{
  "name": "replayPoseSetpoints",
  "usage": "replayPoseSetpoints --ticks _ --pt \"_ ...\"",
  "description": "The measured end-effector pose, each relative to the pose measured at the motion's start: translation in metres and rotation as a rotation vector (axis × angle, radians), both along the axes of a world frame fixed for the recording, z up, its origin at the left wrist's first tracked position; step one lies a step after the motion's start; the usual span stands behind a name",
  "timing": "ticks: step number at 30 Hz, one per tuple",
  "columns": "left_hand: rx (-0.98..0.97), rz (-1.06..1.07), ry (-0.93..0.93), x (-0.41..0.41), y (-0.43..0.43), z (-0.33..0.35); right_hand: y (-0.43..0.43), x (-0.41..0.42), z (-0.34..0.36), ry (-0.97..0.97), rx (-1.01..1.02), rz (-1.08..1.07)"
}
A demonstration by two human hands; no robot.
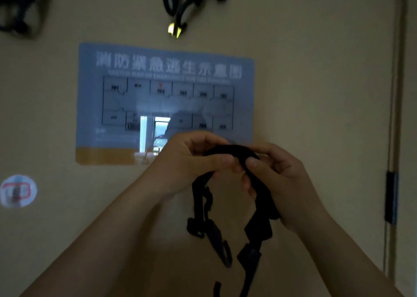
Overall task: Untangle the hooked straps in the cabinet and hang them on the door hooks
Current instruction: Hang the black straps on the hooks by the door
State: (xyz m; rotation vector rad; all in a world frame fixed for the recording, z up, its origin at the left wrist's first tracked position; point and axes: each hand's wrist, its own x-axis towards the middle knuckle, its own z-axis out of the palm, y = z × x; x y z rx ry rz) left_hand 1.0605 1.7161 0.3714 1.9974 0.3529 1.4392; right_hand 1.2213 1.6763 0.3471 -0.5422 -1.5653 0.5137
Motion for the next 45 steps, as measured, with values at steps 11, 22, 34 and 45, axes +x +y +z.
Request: replayPoseSetpoints --ticks 11,22,34,45 --pt "1.408 0.789 0.224 0.063 0.049 0.148 0.024 0.062 0.15 -0.033 0.195 -0.278" --pt "1.292 1.27 0.282 0.145 0.06 0.29 0.054 0.144 0.3 -0.193 0.384 -0.3" --pt "0.809 0.985 -0.231 0.211 0.067 0.418 0.081 0.171 0.419 0.054 0.602 -0.461" --pt "1.035 1.424 0.0 0.205 0.057 0.386 0.077 0.166 0.395 -0.236 0.725 -0.895"
